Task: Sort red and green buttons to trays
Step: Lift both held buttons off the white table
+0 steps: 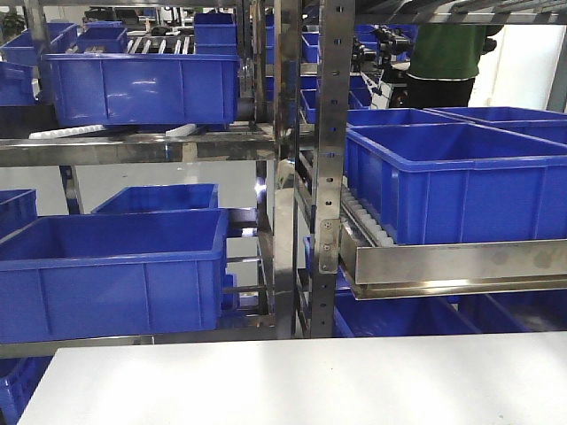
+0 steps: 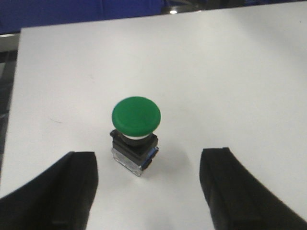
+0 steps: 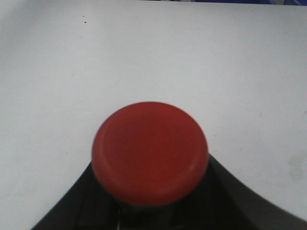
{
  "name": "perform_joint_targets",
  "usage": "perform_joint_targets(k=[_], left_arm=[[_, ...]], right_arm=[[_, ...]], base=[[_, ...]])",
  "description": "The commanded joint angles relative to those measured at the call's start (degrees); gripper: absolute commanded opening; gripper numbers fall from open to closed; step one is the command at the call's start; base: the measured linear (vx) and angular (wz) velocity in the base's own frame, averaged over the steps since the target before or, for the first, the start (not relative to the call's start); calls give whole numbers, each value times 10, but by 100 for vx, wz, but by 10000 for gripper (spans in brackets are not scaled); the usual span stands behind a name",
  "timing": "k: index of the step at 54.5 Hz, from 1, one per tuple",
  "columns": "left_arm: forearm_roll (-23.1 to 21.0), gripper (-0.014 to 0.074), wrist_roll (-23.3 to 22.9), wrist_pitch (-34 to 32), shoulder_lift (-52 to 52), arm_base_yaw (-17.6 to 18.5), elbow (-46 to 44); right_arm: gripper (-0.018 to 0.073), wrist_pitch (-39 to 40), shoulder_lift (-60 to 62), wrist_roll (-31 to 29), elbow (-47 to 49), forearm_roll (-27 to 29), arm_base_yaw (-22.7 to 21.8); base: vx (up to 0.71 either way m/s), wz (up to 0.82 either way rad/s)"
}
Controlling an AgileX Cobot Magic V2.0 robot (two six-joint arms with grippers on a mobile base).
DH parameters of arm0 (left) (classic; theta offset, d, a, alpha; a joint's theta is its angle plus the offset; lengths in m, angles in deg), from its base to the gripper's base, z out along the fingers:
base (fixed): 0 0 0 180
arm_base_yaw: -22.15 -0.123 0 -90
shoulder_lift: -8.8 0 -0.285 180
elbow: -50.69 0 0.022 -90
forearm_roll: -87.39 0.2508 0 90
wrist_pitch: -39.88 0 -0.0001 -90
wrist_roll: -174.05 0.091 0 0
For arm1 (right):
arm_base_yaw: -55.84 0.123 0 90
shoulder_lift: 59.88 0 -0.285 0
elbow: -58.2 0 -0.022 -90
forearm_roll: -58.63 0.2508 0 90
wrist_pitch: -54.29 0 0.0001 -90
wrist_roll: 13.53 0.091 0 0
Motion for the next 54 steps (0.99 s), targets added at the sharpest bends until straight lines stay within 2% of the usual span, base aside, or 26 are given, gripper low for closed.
perform_joint_targets(k=[1, 10, 16, 25, 31, 39, 45, 54], left_arm=[[-9, 554, 5, -99, -54, 3, -11], [-11, 554, 16, -195, -145, 3, -11], [-44, 554, 58, -268, -206, 3, -18], [-84, 554, 61, -328, -277, 3, -45], [-78, 554, 64, -354, -317, 3, -73], [-35, 524, 55, -362, -357, 3, -107], [-29, 396, 50, -361, -370, 3, -113], [-38, 50, 48, -379, -355, 3, -113]], right_arm=[[-8, 108, 18, 1, 4, -3, -4], [-8, 108, 18, 1, 4, -3, -4], [-8, 108, 18, 1, 4, -2, -4], [-8, 108, 18, 1, 4, -2, -4], [-8, 108, 18, 1, 4, -2, -4], [-8, 108, 18, 1, 4, -2, -4], [-8, 108, 18, 1, 4, 3, -4], [-8, 108, 18, 1, 4, 15, -4]], base=[[0, 0], [0, 0], [0, 0], [0, 0], [0, 0], [0, 0], [0, 0], [0, 0]])
